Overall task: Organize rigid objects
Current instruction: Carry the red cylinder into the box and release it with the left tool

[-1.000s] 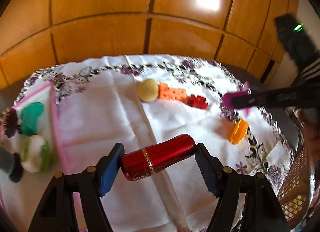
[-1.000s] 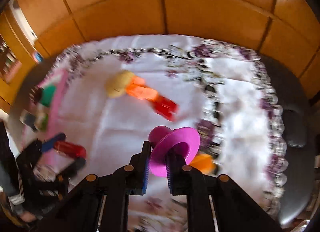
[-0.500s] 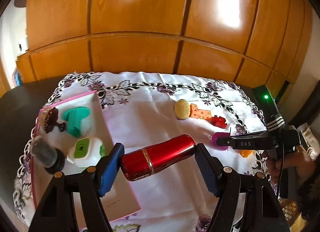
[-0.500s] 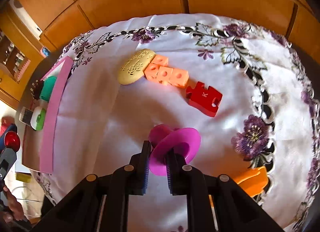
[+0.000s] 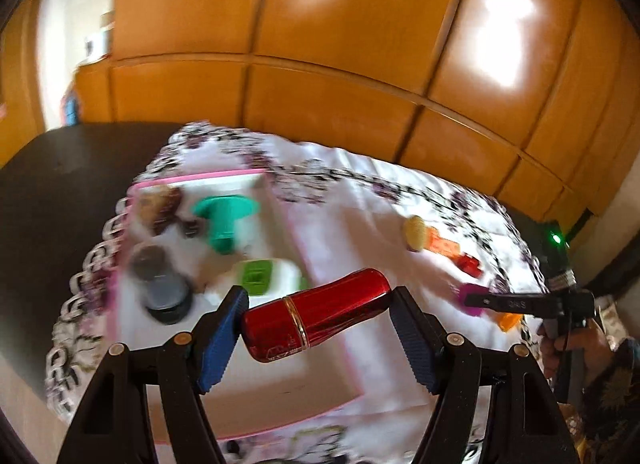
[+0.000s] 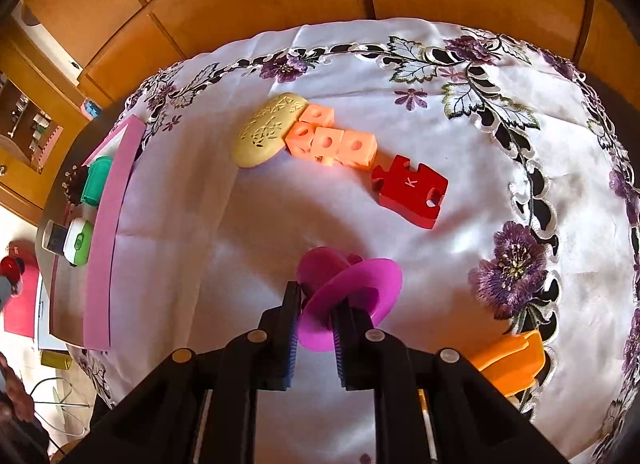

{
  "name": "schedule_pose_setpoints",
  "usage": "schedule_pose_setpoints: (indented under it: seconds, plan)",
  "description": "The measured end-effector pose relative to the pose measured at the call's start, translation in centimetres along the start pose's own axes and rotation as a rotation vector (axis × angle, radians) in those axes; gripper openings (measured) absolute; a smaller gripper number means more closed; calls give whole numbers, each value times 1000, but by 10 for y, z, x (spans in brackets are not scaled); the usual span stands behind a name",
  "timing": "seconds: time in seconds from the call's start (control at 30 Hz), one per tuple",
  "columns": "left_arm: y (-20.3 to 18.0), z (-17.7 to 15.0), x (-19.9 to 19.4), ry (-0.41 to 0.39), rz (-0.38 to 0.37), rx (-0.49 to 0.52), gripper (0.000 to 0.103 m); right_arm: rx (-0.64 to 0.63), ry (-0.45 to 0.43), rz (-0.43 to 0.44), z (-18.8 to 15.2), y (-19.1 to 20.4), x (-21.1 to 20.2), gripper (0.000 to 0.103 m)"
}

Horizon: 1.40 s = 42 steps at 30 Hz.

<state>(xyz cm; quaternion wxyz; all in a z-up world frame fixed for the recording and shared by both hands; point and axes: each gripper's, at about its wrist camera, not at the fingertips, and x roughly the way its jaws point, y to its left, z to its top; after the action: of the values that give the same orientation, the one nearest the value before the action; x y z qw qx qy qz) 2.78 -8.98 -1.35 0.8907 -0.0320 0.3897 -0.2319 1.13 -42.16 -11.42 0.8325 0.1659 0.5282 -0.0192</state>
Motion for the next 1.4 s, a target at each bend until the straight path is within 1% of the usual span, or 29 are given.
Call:
schedule_pose_setpoints:
  seconds: [0.07, 0.13, 0.27, 0.37, 0.53, 0.63, 0.7, 0.73, 0.8, 0.9, 0.97, 1.07, 1.17, 1.27, 1.4]
  plan:
    - [23, -1, -7, -5, 34, -28, 73, -11, -1, -8, 0, 2, 1, 14]
    - [46, -7, -9, 1, 85, -53, 73, -17, -2, -13, 0, 3, 1, 14]
    - [85, -23, 0, 57, 145, -132, 73, -38, -6, -29, 0, 6, 2, 15]
    - [99, -29, 10, 91, 159, -176, 73, -45, -8, -35, 0, 6, 2, 15]
    - [108, -31, 30, 120, 202, -188, 73, -47, -9, -36, 0, 6, 2, 15]
    - [109, -33, 40, 139, 230, -180, 76, -49, -10, -37, 0, 6, 2, 15]
    - [109, -33, 43, 149, 224, -186, 77, -54, -10, -40, 1, 7, 2, 15]
    - [109, -33, 43, 147, 234, -186, 78, -56, -10, -42, 1, 7, 2, 15]
    - [108, -31, 37, 126, 256, -175, 80, -60, -11, -46, 1, 8, 3, 15]
    - [103, -25, 21, 67, 296, -153, 82, -66, -11, -50, 1, 9, 3, 15]
    - [95, -21, 8, 26, 307, -135, 85, -70, -11, -53, 1, 9, 3, 15]
    - [82, -15, -3, -18, 301, -107, 90, -80, -13, -61, 0, 10, 3, 15]
    - [67, -11, -11, -47, 288, -70, 91, -98, -16, -75, -1, 13, 4, 15]
    - [50, -11, -15, -52, 251, -39, 92, -125, -21, -95, -2, 17, 4, 15]
    - [32, -13, -15, -48, 230, 4, 92, -149, -26, -113, -3, 20, 5, 15]
